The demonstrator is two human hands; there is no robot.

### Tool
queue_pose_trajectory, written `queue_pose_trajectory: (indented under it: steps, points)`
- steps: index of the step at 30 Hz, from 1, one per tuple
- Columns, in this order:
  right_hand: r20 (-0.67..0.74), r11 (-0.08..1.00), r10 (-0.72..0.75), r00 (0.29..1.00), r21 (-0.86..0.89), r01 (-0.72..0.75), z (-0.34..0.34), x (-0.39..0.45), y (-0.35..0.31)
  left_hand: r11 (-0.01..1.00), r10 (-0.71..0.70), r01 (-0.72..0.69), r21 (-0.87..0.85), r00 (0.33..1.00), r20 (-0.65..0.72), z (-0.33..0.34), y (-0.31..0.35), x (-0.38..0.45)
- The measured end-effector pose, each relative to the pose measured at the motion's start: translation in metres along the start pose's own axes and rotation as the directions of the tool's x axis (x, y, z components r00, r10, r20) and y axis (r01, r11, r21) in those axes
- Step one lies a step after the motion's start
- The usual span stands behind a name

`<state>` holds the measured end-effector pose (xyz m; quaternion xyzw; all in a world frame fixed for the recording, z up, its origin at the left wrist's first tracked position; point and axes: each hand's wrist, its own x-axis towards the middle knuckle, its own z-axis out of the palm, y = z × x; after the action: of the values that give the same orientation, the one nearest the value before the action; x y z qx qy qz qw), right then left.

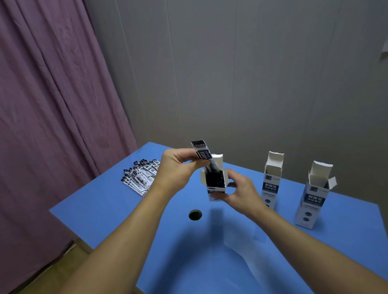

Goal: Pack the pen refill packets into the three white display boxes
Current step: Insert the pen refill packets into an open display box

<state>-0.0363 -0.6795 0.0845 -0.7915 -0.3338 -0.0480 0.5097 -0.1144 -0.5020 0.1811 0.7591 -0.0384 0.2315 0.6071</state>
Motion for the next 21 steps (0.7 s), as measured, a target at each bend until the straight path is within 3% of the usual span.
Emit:
queue_pose_trajectory:
  steps: [6,8,14,18,21]
  points:
    - [-0.015,1.000,-0.018,1.000,-0.011,0.018,0.002,0.008,-0.003,0.931,-0.082,0.087,0.353,0.996,-0.028,0.003,-0.021,-0.001]
    - [-0.005,1.000,-0.006,1.000,-0.015,0.006,0.003,0.010,-0.001,0.892,-0.026,0.011,0.451,0.999,0.026,0.004,-0.025,0.000]
    - [0.007,1.000,-0.003,1.000,-0.012,0.003,0.005,0.010,0.004,0.905,-0.001,-0.042,0.423,0.995,0.101,0.000,-0.018,0.001]
    - [0.003,1.000,0.000,1.000,-0.026,0.000,0.004,0.011,0.005,0.937,0.103,-0.102,0.333,0.995,0.016,0.002,-0.018,0.000]
    - [0.010,1.000,-0.005,1.000,-0.026,0.005,0.006,0.011,0.004,0.858,0.148,-0.146,0.492,0.988,0.035,0.006,-0.029,0.001]
